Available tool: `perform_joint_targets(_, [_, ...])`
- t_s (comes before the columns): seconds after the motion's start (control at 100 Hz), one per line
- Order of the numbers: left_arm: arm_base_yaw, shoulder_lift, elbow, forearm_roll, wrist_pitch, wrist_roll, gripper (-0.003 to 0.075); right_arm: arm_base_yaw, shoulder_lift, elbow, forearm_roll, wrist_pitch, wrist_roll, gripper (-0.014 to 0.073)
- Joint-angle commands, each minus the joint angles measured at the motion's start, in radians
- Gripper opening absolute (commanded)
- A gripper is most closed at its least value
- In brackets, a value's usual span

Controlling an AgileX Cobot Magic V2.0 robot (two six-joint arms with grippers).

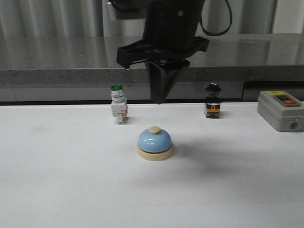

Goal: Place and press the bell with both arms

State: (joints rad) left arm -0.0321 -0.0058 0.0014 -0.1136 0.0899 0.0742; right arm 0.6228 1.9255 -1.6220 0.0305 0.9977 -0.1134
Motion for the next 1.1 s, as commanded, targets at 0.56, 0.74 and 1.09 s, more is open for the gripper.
perform_joint_targets(0.56, [-0.002, -0.028, 0.043, -0.002, -0.073, -0.003, -0.0020, 0.000, 0.117, -0.084, -0.024, -0.018, -0.060, -0.0069])
perform_joint_targets(0.74, [-0.002, -0.028, 0.043, -0.002, -0.073, -0.003, -0.0020, 0.000, 0.104, -0.084, -0.024, -0.017, -0.060, -0.0069])
perform_joint_targets(1.09, [-0.002, -0.028, 0.043, -0.002, -0.073, -0.003, -0.0020, -0.048, -0.023, -0.083, -0.023, 0.033, -0.048, -0.0069])
